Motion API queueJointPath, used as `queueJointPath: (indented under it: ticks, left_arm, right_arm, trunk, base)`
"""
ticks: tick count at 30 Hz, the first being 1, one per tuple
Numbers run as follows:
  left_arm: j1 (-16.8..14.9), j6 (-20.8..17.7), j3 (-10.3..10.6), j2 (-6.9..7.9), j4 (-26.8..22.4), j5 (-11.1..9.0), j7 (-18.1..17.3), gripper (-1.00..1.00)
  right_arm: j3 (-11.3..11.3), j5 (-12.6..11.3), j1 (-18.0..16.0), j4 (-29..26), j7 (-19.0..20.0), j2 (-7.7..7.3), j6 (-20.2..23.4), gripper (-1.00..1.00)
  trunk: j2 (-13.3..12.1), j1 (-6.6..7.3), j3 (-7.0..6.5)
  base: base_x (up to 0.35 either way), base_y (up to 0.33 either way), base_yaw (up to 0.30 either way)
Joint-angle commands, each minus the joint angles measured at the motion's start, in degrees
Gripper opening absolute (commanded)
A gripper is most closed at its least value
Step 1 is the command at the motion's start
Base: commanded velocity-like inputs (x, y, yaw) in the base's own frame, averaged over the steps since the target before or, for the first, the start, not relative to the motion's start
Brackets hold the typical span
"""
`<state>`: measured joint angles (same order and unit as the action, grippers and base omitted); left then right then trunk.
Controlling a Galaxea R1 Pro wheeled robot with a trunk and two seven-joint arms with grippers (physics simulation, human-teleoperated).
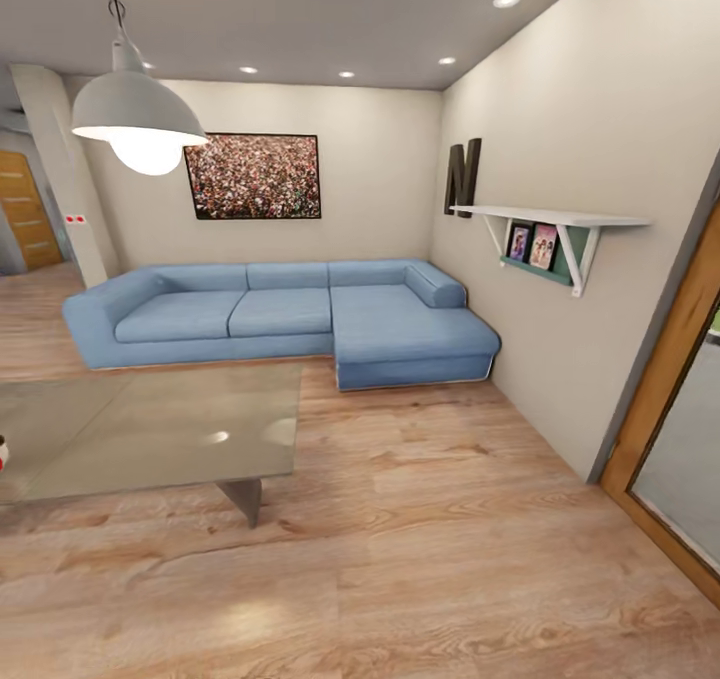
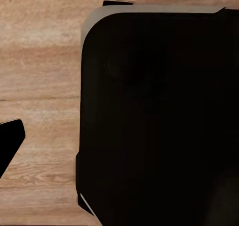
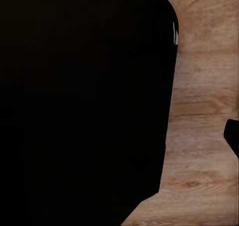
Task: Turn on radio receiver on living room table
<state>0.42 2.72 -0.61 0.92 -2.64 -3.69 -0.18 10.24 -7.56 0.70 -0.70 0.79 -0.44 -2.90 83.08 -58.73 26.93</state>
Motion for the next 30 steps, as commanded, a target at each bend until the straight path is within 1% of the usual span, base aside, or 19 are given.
queueJointPath:
  ticks: [1,2,3,30]
  left_arm:
    - [-0.01,0.00,0.00,0.00,0.00,0.00,0.00,1.00]
    - [-0.01,0.00,0.00,-0.01,0.00,0.00,0.00,1.00]
    - [0.00,0.00,0.00,0.00,0.00,0.00,0.00,1.00]
    - [0.01,0.00,0.00,0.05,0.00,0.00,0.00,1.00]
  right_arm:
    - [0.33,0.00,0.00,0.00,0.00,0.00,0.00,1.00]
    - [0.65,0.00,0.00,0.00,0.00,0.00,0.00,1.00]
    - [9.36,0.00,0.00,0.00,0.00,0.00,0.00,1.00]
    - [9.45,0.00,0.00,0.00,-0.08,0.09,-0.18,1.00]
  trunk:
    - [0.00,0.00,0.00]
    - [0.00,0.00,0.00]
    - [0.00,0.00,0.00]
    - [0.00,0.00,0.00]
  base:
    - [0.000,0.000,0.279]
    - [0.000,0.000,0.279]
    - [0.000,0.000,0.279]
    - [0.000,0.000,0.278]
